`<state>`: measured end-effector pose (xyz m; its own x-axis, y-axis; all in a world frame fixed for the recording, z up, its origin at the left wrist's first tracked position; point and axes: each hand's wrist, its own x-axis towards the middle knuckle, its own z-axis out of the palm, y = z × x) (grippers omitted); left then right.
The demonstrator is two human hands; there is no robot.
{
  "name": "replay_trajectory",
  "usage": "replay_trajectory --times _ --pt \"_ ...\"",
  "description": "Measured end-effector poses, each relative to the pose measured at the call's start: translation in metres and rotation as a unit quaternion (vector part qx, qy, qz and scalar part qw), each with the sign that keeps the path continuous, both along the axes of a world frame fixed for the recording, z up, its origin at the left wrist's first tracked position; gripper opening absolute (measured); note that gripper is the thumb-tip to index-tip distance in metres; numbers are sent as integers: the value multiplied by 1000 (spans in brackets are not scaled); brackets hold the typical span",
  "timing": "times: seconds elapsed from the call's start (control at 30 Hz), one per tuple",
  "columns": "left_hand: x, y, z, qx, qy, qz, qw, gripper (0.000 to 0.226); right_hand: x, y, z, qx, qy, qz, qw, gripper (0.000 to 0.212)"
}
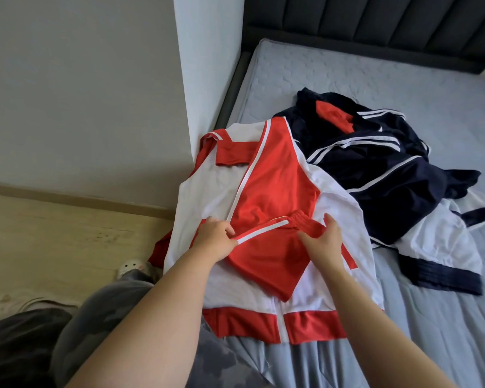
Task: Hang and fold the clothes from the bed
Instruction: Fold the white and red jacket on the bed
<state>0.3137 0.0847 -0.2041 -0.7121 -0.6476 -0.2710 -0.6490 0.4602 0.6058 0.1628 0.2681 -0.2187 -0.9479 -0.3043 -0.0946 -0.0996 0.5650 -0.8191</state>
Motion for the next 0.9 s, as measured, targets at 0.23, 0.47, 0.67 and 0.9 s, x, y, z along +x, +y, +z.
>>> replay_trajectory --times 0.23,0.47,0.67,0.9 --pt "-4 14 4 288 -12 20 957 7 -20 3 1 163 5 113 980 10" --pt "-17 26 -6 239 30 72 968 8 2 31 2 89 -117 172 974 31" --pt "-18 25 -8 249 109 114 956 15 -1 28 12 226 -99 308 919 19" --pt "-23 32 -4 348 82 86 930 13 -36 77 8 143 -159 -84 973 12"
